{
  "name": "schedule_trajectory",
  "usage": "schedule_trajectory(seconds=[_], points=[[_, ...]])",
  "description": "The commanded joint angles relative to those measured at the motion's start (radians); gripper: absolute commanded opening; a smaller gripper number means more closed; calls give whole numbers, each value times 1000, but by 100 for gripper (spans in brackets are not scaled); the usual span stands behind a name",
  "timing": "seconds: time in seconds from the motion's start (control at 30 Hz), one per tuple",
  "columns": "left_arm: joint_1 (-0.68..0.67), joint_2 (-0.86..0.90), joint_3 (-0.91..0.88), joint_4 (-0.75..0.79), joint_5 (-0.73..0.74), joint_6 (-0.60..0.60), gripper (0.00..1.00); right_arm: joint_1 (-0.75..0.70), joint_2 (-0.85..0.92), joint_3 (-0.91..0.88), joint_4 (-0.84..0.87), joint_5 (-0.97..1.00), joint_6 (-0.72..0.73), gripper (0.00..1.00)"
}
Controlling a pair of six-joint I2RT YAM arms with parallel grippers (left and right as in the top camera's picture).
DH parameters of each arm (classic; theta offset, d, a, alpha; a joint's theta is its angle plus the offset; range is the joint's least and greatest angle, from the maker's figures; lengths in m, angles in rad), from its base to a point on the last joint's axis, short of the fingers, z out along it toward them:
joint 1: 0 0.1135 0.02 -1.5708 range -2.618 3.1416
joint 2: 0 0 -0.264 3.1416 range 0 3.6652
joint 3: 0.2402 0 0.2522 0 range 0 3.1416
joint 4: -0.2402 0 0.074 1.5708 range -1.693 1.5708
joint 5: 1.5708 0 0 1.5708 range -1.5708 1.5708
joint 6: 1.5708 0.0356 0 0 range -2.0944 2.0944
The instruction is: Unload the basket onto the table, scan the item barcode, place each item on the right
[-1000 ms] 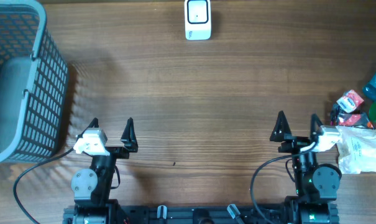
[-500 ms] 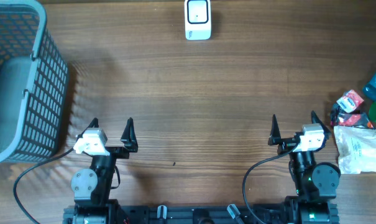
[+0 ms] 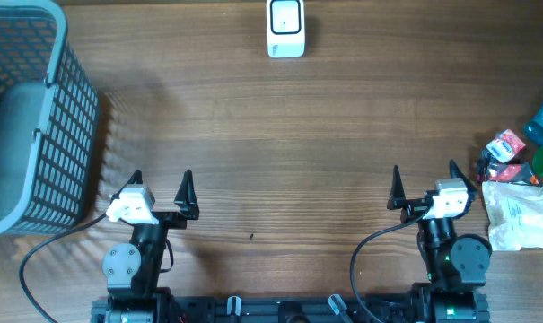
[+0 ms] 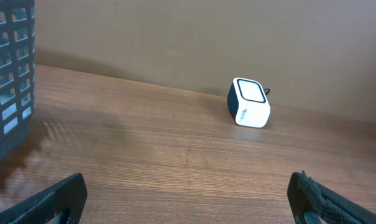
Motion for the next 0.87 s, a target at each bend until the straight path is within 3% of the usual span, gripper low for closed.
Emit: schedule_trajectory(seconds=[0.0, 0.83], points=[[-6, -7, -8, -1, -10, -2, 100, -4, -27, -1, 0, -16, -13, 100], [-6, -6, -8, -1, -10, -2, 100, -4, -40, 0, 2, -16, -13, 100]])
